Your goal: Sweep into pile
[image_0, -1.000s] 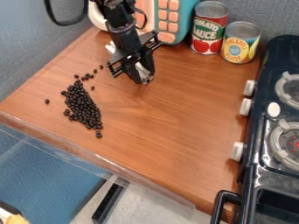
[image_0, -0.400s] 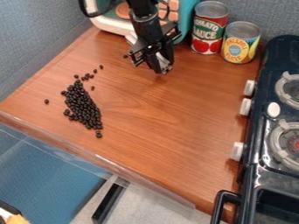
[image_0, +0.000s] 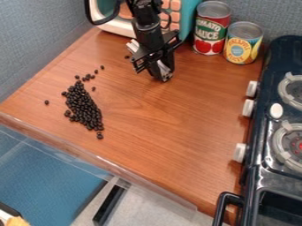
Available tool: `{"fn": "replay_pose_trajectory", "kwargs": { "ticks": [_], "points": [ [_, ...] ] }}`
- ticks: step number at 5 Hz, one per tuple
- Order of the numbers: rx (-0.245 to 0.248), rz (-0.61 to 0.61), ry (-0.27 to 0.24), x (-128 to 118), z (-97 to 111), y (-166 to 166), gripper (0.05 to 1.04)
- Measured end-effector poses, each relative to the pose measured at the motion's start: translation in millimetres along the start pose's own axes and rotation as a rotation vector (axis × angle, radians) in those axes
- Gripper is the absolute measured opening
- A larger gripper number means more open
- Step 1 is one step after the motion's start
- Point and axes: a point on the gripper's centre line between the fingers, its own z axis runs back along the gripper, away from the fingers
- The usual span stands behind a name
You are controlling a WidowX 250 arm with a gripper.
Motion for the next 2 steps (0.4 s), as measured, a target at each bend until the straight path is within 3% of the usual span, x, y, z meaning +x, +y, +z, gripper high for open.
{"fn": "replay_pose_trajectory", "kwargs": {
  "ticks": [2],
  "points": [
    [0.009,0.019,-0.019,-5.1,1.0,20.4,0.372]
  ]
}}
